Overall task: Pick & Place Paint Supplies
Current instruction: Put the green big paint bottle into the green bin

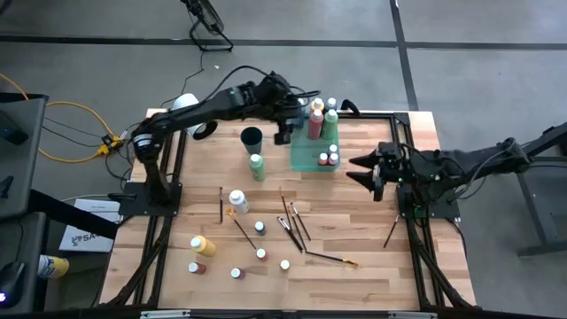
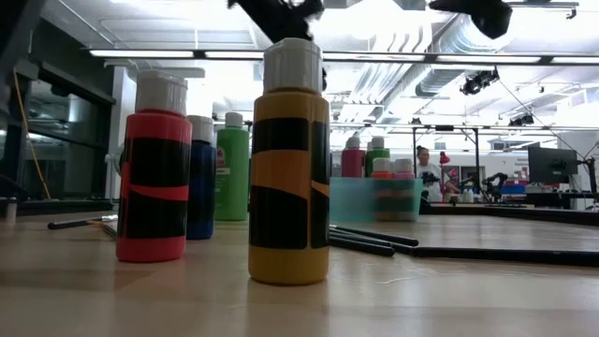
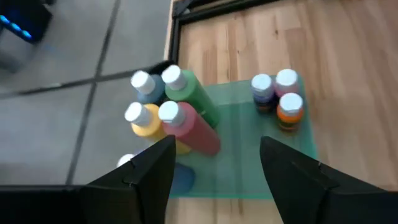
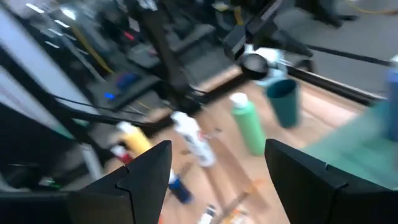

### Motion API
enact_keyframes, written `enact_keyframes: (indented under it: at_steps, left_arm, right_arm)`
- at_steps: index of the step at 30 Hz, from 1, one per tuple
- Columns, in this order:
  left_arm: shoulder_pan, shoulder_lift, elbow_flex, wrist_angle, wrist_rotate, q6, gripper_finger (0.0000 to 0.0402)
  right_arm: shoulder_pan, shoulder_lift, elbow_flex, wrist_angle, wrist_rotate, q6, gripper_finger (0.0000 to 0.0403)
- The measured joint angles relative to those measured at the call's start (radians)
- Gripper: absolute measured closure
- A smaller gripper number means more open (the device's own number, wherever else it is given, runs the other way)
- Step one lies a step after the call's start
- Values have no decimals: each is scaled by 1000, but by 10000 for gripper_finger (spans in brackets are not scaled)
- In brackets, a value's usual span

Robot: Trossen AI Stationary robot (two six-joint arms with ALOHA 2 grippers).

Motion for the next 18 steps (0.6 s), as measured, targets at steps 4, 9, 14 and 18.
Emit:
enact_keyframes:
  at_steps: [4, 9, 14, 18]
  left_arm:
    - [-13, -124, -115, -30, -7, 6, 175]
    - [-19, -323, -357, -9, -10, -40, 175]
    - [-17, -507, -564, -7, 25, -4, 174]
    - [-17, -568, -668, 11, 47, 27, 174]
  right_arm:
    - [-1, -63, -160, 215, -40, -5, 151]
    - [-1, -164, -276, 300, -40, -1, 151]
    - [-1, -202, -291, 302, -40, -14, 151]
    - [-1, -204, -291, 302, -40, -33, 151]
